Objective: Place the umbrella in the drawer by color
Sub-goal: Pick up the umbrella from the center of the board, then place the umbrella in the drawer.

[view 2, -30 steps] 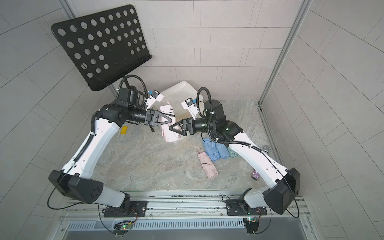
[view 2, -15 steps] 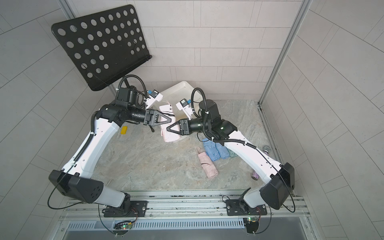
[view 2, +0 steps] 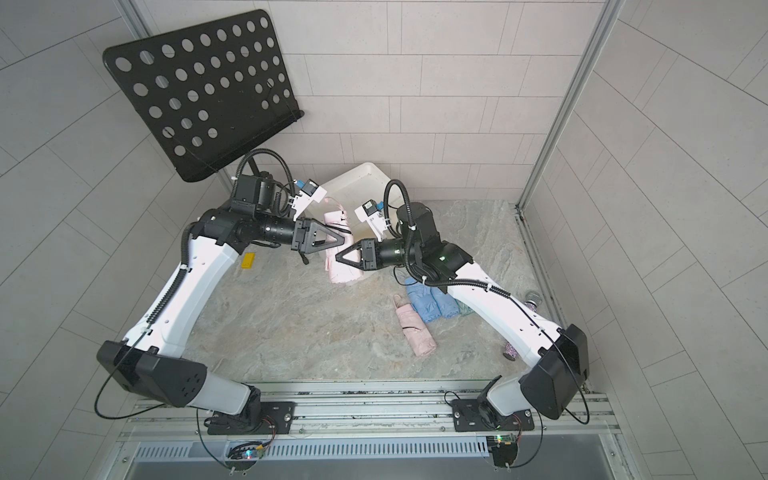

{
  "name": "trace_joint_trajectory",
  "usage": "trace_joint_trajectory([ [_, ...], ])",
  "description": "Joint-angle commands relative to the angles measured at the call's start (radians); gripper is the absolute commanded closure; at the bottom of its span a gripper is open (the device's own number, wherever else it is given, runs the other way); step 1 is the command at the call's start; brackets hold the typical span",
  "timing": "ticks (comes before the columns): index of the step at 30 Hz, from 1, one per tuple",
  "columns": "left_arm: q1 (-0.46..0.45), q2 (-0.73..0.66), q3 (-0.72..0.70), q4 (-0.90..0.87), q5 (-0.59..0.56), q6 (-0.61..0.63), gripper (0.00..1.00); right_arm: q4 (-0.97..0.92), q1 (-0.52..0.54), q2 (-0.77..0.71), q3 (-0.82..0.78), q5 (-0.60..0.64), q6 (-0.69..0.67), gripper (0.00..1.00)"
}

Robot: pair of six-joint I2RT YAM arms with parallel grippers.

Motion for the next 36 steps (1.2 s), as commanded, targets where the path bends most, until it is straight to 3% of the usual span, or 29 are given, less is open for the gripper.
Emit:
trace_joint_trajectory([
  [1, 0.004, -0.023, 0.034, -0.007, -0.072, 0.023, 0.19, 0.079, -0.016, -0.065, 0.002, 0.029, 0.02, 0.72],
  [12, 0.076, -0.026, 0.045, -0.006, -0.227, 0.015, 0.15, 0.142, -0.111, -0.104, -0.001, 0.126, 0.126, 0.71],
  [23, 0.112, -0.075, 0.043, 0.033, -0.507, 0.102, 0.15, 0.04, -0.129, -0.084, 0.064, 0.409, 0.272, 0.71],
  [36, 0.114, -0.099, -0.057, 0.126, -0.581, 0.095, 0.15, -0.056, -0.132, -0.073, 0.035, 0.725, 0.409, 0.72],
])
